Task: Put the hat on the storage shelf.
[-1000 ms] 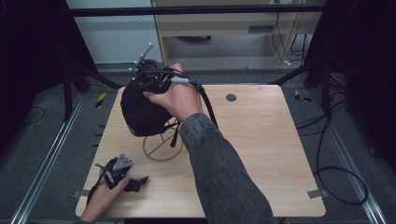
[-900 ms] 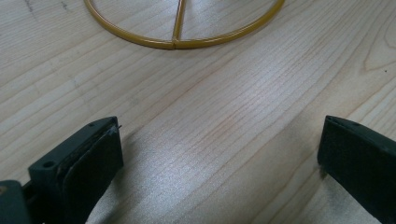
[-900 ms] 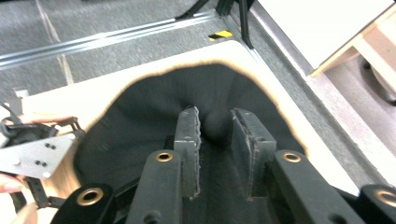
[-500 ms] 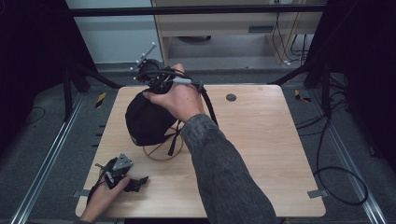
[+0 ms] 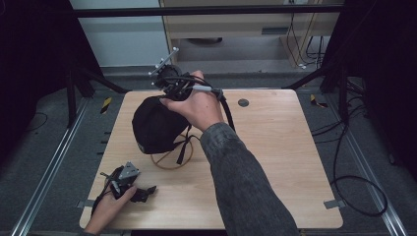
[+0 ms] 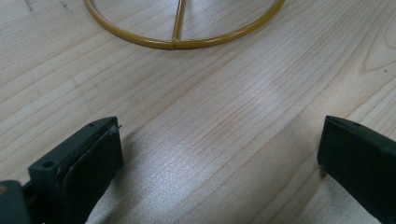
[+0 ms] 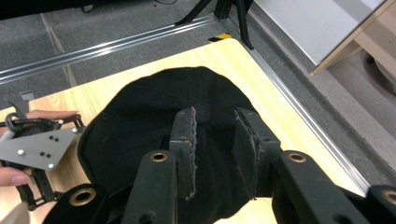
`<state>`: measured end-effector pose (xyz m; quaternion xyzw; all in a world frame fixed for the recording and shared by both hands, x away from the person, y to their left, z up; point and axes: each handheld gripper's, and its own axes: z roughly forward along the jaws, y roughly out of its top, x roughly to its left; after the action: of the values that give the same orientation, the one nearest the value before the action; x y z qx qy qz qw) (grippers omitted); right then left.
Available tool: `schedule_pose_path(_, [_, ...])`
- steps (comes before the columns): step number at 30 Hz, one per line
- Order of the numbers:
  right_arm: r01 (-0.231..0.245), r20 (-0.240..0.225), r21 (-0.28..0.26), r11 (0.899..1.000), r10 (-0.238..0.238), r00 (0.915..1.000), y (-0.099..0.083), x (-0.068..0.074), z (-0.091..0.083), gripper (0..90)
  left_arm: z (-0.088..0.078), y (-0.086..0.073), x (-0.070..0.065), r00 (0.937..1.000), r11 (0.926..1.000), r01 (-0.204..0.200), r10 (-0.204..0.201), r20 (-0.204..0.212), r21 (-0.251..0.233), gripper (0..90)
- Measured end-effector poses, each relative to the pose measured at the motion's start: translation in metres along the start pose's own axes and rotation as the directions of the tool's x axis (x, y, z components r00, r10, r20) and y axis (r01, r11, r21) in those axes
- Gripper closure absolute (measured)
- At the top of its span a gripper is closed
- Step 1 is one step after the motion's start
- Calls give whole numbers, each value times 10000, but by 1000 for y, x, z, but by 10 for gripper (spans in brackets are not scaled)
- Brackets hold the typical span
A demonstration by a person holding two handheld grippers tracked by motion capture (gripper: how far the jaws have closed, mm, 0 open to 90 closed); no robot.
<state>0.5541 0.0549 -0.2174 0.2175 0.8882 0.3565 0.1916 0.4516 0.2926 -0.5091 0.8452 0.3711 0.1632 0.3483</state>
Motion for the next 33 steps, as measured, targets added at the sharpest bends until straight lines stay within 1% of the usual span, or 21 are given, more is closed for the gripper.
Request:
schedule_pose_path(1, [-67,5,-5,10000,67,10000,-1,0,0,691,0,0,0,10000,10000,-33,33,-14,3,0])
schedule_pose_path(4, [-49,15,19,10000,48,10000,-5,-2,-2,693,0,0,0,10000,10000,-35,35,-19,3,0])
schedule_pose_path(11, [-270,127,12,9996,269,9996,-17,-9,-8,695,0,0,0,10000,10000,3,-3,-17,-29,0])
schedule_pose_path(12, [-323,179,45,9995,322,9993,-22,-12,-10,696,0,0,0,10000,10000,4,-5,-18,-29,0])
schedule_pose_path(13, [-323,179,45,9995,322,9993,-22,-12,-10,696,0,0,0,10000,10000,-9,9,-11,-16,0])
schedule_pose_path(14, [-405,239,81,9991,403,9989,-27,-15,-13,696,0,0,0,10000,10000,3,-3,0,-16,0])
schedule_pose_path(16, [-444,260,73,9990,442,9987,-29,-16,-13,696,0,0,0,10000,10000,6,-6,3,-14,0])
schedule_pose_path(20, [-649,377,99,9978,645,9972,-41,-23,-18,695,0,0,0,10000,10000,11,-11,-4,-21,0])
schedule_pose_path(26, [-805,516,114,9967,798,9955,-51,-29,-24,691,0,0,0,10000,10000,9,-9,-5,-19,0])
schedule_pose_path(27, [-869,560,114,9961,862,9947,-56,-32,-26,689,0,0,0,10000,10000,11,-11,-6,-18,0])
schedule_pose_path(32, [-1036,653,146,9945,1024,9926,-66,-36,-30,680,0,0,0,10000,10000,11,-11,-5,-17,0])
schedule_pose_path(33, [-1036,653,146,9945,1024,9926,-66,-36,-30,680,0,0,0,10000,10000,11,-11,-5,-17,0])
